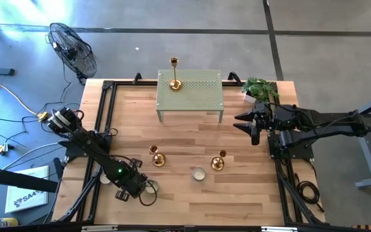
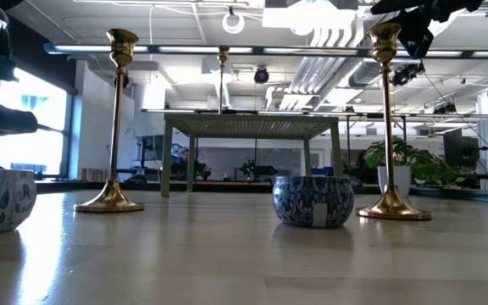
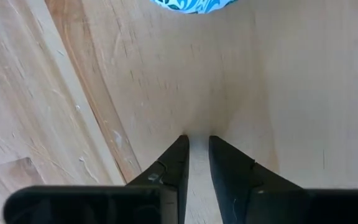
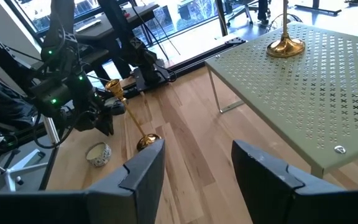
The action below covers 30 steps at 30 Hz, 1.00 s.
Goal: Pick & Place candle stick holders
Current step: Put the left blue scented candle on the shelf
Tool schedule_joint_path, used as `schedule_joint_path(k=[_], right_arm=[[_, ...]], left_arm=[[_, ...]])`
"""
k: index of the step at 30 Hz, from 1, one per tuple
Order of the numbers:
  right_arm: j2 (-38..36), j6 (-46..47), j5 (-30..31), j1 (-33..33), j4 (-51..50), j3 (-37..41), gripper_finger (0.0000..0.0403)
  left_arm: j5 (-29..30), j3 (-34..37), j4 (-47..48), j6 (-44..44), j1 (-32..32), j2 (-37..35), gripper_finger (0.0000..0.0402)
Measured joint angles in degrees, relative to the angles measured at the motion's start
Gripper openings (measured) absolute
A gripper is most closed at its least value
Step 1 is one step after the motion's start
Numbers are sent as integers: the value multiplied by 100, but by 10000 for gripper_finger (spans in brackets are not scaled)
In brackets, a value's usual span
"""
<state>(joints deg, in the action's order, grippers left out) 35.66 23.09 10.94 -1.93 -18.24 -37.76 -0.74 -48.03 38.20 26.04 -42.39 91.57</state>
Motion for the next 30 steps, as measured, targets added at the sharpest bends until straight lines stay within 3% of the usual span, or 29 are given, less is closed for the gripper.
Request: schedule_joint_path(k=[10, 30], right_arm=[[2, -2, 0, 1, -67, 0, 181], [2, 0, 2, 1, -228, 0, 181]], left_arm=[[38, 0, 2, 44, 0, 0, 56], [285, 7, -76, 1200, -5, -28, 56]])
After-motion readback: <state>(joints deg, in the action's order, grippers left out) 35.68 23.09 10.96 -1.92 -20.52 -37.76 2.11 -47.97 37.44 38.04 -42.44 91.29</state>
